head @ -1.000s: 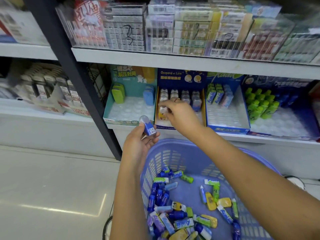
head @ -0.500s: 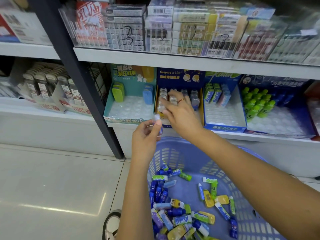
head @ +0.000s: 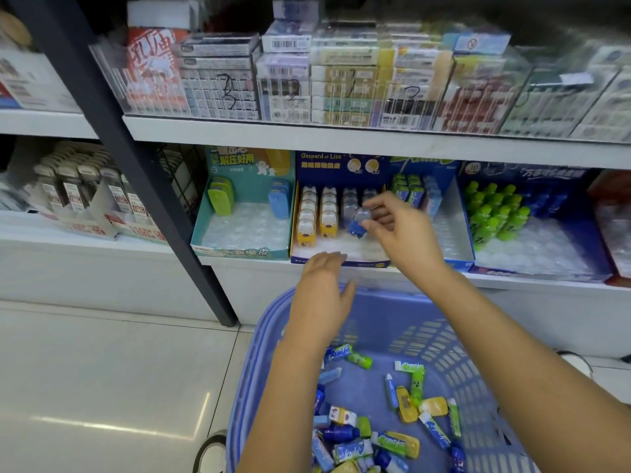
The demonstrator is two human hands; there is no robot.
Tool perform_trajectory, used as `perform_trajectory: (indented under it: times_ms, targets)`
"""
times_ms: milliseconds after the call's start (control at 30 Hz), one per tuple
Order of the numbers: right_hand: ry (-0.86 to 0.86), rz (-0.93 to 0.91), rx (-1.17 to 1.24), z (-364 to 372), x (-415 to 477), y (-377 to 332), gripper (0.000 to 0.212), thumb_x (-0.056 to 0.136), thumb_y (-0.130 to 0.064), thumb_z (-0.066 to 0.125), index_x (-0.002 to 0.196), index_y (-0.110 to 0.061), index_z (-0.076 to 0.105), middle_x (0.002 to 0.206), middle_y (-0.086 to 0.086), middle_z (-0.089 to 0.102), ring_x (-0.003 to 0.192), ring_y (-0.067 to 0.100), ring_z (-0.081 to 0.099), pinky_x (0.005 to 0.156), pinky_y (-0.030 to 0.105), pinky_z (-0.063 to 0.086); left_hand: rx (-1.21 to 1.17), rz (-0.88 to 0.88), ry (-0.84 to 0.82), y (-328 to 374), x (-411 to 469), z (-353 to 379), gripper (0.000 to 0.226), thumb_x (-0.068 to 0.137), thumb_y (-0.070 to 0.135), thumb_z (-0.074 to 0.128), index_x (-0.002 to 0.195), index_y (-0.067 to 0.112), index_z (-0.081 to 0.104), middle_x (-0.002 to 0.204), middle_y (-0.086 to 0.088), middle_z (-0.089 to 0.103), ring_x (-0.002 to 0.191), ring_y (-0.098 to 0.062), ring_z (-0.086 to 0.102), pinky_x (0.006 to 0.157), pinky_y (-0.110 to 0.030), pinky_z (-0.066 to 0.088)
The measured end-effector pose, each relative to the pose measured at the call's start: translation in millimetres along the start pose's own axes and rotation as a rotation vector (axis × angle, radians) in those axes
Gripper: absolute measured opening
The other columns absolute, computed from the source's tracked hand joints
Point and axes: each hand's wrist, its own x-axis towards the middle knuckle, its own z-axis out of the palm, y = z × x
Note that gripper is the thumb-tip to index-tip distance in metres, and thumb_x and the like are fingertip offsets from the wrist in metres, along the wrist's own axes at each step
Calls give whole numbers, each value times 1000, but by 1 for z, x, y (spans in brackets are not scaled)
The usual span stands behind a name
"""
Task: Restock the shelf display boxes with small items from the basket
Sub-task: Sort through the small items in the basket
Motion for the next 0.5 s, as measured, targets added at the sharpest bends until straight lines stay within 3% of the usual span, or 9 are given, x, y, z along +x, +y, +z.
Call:
perform_trajectory:
  times_ms: [167, 500]
  targets:
    - [-41, -98, -111, 13, 13, 16, 23, 87, -8, 63, 110, -7, 62, 97, 10, 67, 87, 20, 63, 84, 36, 52, 26, 5, 4, -3, -1, 4, 50, 93, 24, 56, 140, 14, 43, 142, 0, 44, 134, -14, 31, 104, -14, 20]
    - [-95, -175, -280, 24, 23, 19, 27, 85, -3, 63, 111, -1, 64, 105, 19, 54, 87, 31, 56, 82, 37, 48, 23, 15, 0, -8, 2, 7, 49, 92, 21, 58, 138, 11, 46, 140, -2, 47, 132, -16, 34, 103, -14, 21]
